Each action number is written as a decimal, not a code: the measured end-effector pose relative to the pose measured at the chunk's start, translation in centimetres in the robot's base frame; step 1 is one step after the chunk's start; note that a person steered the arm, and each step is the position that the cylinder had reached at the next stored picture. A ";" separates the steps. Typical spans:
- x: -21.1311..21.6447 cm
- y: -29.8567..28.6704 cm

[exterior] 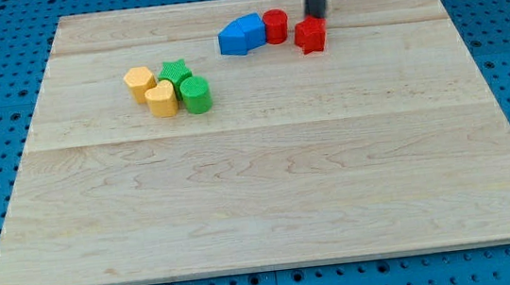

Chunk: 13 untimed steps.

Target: Push the blue cube and blue triangle towards the centre

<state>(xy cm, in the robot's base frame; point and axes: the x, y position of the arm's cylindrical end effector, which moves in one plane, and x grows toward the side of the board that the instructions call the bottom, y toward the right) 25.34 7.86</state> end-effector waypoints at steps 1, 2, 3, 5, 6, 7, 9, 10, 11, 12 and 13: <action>0.0 -5.8; -0.3 -9.6; -1.5 -14.1; 0.8 -21.4; 1.5 -20.0; 1.5 -20.0; 1.6 -20.5; 1.6 -20.7; 1.6 -21.0; 1.6 -21.1; 1.6 -21.1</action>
<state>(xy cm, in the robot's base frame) 26.96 -13.20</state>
